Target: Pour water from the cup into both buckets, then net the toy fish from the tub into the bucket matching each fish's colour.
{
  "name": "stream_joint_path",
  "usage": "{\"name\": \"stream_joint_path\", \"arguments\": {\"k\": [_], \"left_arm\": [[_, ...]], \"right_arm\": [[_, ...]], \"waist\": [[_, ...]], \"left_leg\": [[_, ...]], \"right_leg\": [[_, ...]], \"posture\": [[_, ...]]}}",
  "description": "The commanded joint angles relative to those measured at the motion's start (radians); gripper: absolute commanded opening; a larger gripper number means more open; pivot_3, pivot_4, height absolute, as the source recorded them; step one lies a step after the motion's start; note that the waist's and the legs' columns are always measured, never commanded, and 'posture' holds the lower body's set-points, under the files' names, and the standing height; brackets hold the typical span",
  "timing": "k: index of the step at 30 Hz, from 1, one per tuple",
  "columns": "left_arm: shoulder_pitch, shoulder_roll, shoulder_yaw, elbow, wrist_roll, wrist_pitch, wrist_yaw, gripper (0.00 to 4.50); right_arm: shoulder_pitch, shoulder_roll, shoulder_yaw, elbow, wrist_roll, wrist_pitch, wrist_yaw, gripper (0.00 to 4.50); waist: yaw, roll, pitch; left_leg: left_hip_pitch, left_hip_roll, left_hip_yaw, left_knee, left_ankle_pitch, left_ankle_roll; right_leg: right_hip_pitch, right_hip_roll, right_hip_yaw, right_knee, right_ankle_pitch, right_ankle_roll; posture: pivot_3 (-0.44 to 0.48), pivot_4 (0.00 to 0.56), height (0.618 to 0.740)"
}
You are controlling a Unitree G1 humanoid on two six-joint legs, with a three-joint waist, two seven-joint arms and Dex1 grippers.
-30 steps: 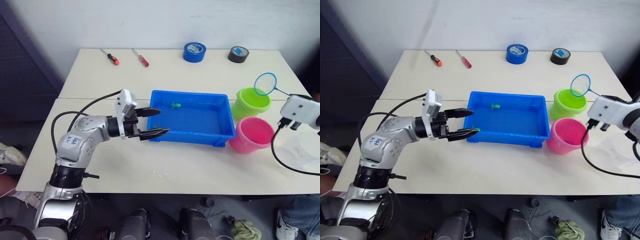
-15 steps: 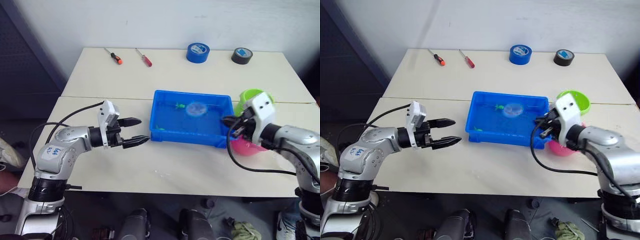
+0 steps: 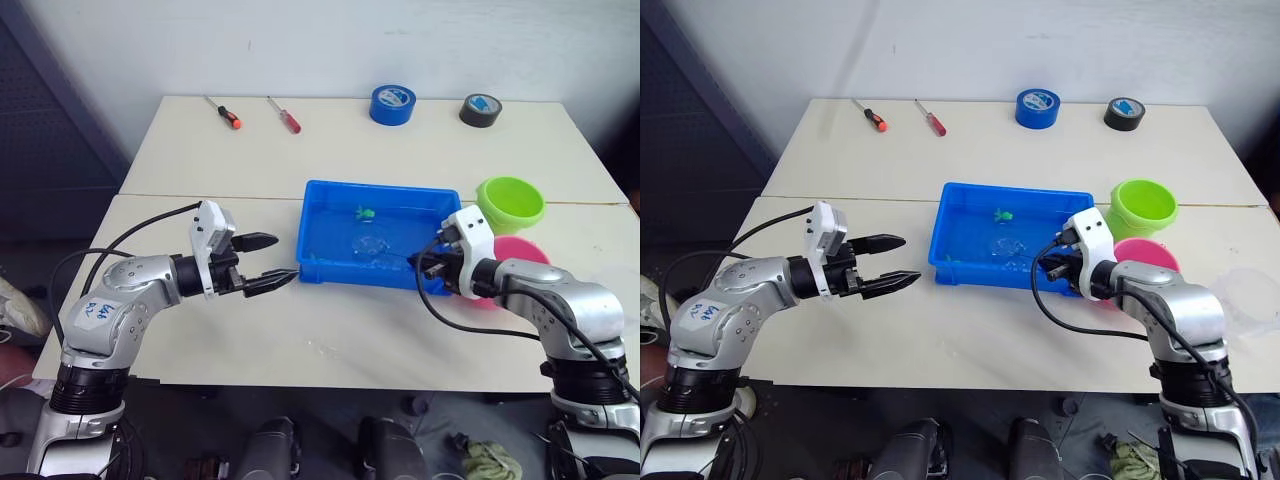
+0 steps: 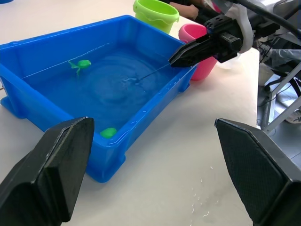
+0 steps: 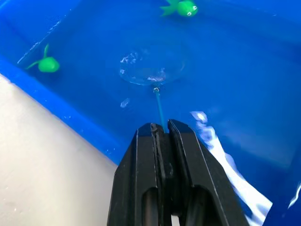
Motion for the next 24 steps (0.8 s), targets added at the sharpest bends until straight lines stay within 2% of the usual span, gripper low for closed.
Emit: {"name": "stream_joint_path", "arguments": {"k": [1,6,11,19,24], "left_arm": [[-0.003,0.008,0.025,-0.041,-0.006,-0.018,0.007,4.48],[-0.012,0.004,0.017,-0.040,-0.006,-0.023,0.012,4.48],[-0.031,-0.006,0.005,-0.024,-0.001,-0.033,0.010,4.48],[-0.100,-0.046,-0.043,0.040,0.005,-0.053,-0.023,4.48],[-0.185,-0.096,-0.081,0.124,-0.007,-0.061,-0.077,4.48]], "right_arm": [[-0.050,0.021,0.007,0.071,-0.044,-0.096,-0.018,0.00],[-0.086,0.039,0.007,0.120,-0.080,-0.189,-0.022,0.00],[-0.054,0.030,0.007,0.052,-0.065,-0.214,0.012,0.00],[0.091,-0.035,-0.083,-0.190,-0.033,-0.180,0.017,0.00],[0.195,-0.081,-0.241,-0.375,0.016,-0.098,-0.019,0.00]], "waist": [[0.000,0.000,0.000],[0.000,0.000,0.000],[-0.001,0.000,0.000],[0.003,0.000,0.000],[0.007,0.000,0.000]], "left_leg": [[0.000,0.000,0.000,0.000,0.000,0.000],[-0.001,0.000,0.001,-0.001,0.000,0.000],[-0.001,0.000,0.001,-0.001,0.000,0.000],[-0.001,0.000,0.001,-0.001,0.000,0.000],[-0.002,0.000,0.001,-0.001,0.000,0.000]], "right_leg": [[0.000,0.000,0.000,0.000,0.000,0.000],[-0.003,0.000,0.000,0.003,0.000,0.000],[-0.003,0.000,0.001,0.003,0.000,0.000],[-0.004,0.000,0.001,0.003,0.000,0.000],[-0.004,0.000,0.000,0.002,0.000,0.000]], "posture": [[0.000,0.150,0.740],[0.000,0.150,0.740],[0.000,0.150,0.740],[0.000,0.150,0.740],[0.000,0.150,0.740]]}}
